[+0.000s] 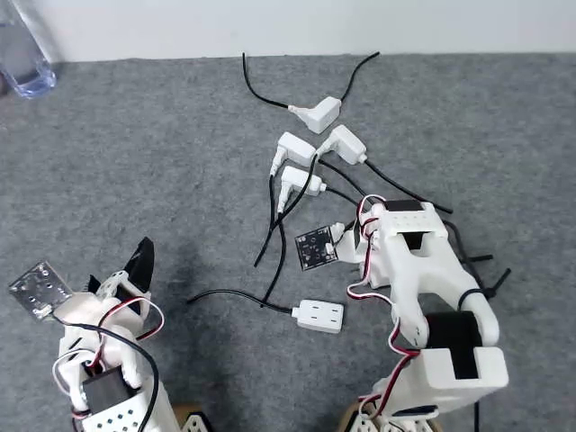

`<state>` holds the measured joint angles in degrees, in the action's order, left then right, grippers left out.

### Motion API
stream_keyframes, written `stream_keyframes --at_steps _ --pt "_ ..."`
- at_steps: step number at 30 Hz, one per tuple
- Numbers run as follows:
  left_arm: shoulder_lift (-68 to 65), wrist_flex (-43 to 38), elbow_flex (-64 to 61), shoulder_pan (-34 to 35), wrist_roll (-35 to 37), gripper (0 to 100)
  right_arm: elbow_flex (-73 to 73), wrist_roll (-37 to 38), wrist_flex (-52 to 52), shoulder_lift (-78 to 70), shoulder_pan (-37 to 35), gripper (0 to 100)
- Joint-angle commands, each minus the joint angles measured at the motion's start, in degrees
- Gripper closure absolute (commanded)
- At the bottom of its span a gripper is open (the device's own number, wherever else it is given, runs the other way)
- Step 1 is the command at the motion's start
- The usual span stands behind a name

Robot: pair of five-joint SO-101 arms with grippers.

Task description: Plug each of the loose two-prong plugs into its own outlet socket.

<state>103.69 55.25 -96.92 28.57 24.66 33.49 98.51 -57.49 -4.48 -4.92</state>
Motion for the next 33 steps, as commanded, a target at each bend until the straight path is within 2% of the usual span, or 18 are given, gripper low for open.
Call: stream_keyframes --at_steps 1,7,11,16,20,25,33 --pt "0.4 -0.3 0.6 -3.3 2.4 61 -2.2 -6.2 -4.4 1.0 -2.1 99.0" --pt "0.5 -3.3 0.6 -16.7 14.5 61 -7.1 -22.6 -14.6 10.8 -8.0 99.0" --pt "0.5 -7.4 0.6 -26.0 20.5 61 -8.0 -33.0 -20.9 19.6 -15.3 99.0" --pt "0.4 -7.7 0.6 -35.7 25.8 61 -10.5 -45.7 -26.2 27.5 -25.4 99.0" --pt "0.4 -7.6 0.6 -38.2 27.9 61 -17.4 -51.7 -31.0 29.1 -30.7 99.0" --pt "0.4 -4.9 0.6 -38.4 27.8 61 -23.4 -56.2 -32.0 29.0 -31.5 99.0" --pt "0.5 -4.8 0.6 -38.4 27.8 61 -26.1 -57.1 -28.2 18.7 -31.3 99.0"
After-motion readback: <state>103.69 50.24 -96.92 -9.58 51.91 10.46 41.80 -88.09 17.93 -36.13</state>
